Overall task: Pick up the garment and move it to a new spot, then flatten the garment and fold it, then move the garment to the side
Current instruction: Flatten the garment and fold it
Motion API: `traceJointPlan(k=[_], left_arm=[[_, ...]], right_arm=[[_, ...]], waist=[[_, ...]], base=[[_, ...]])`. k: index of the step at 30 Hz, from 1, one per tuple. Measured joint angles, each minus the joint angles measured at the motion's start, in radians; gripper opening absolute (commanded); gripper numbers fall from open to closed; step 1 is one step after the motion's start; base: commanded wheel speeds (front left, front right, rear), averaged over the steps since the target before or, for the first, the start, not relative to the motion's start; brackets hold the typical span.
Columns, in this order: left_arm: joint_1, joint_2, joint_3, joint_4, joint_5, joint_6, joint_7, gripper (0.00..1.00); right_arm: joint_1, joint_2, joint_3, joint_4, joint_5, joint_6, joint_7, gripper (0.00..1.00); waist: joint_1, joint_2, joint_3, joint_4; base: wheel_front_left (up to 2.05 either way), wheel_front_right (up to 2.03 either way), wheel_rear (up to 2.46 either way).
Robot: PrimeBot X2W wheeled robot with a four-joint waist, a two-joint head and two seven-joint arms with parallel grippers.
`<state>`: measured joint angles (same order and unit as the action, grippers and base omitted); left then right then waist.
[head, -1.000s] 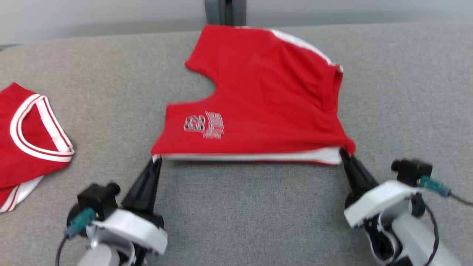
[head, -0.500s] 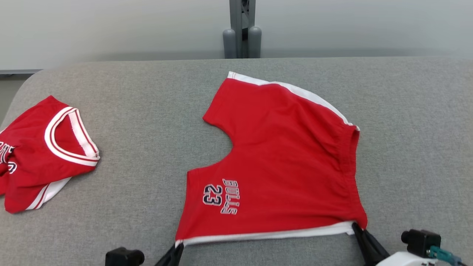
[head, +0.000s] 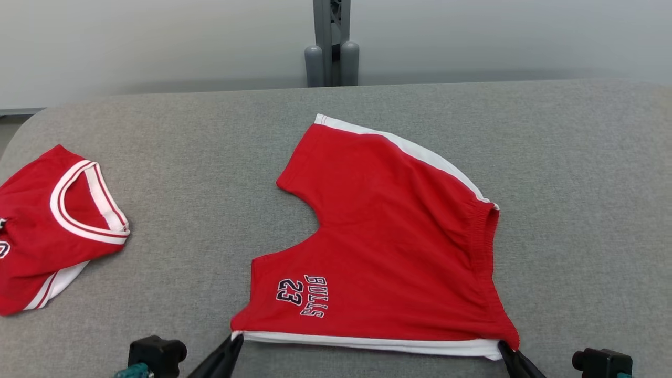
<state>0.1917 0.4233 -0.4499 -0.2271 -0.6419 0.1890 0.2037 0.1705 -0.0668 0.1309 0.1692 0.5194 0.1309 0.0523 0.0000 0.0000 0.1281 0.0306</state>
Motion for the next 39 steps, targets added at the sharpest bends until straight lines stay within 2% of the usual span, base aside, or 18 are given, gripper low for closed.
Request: traceJointPlan(k=[6, 10, 11, 18, 30, 39], left_arm=[[-0.105, 0.046, 0.019, -0.017, 0.02, -0.024, 0.034, 0.0], [-0.207, 0.052, 0.014, 0.035, 0.016, -0.07, 0.067, 0.0], [-0.267, 0.037, 0.012, 0.072, 0.005, -0.092, 0.077, 0.0], [-0.492, -0.009, 0.027, 0.222, -0.023, -0.142, 0.096, 0.0], [-0.895, -0.043, 0.045, 0.581, -0.027, -0.23, 0.135, 0.0], [-1.126, -0.053, 0.03, 0.854, -0.009, -0.28, 0.118, 0.0]], right_arm=[[-0.01, 0.015, -0.02, -0.054, -0.007, 0.0, 0.044, 0.0], [-0.07, 0.017, -0.023, -0.05, 0.001, 0.0, 0.039, 0.0], [-0.105, 0.018, -0.012, -0.033, 0.02, 0.0, 0.025, 0.0], [-0.288, 0.019, 0.068, 0.065, 0.068, 0.0, -0.054, 0.0], [-0.635, 0.018, 0.235, 0.291, 0.178, 0.0, -0.239, 0.0], [-0.838, 0.02, 0.38, 0.436, 0.28, 0.0, -0.306, 0.0]], waist=[[0.0, 0.0, -0.001, -0.033], [0.0, 0.0, -0.003, -0.048], [0.0, 0.0, 0.004, -0.053], [0.0, 0.0, 0.05, -0.087], [0.0, 0.0, 0.18, -0.183], [0.0, 0.0, 0.283, -0.257]], base=[[0.0, 0.0, 0.0], [0.0, 0.0, 0.0], [0.0, 0.0, 0.0], [0.0, 0.0, 0.0], [0.0, 0.0, 0.0], [0.0, 0.0, 0.0]])
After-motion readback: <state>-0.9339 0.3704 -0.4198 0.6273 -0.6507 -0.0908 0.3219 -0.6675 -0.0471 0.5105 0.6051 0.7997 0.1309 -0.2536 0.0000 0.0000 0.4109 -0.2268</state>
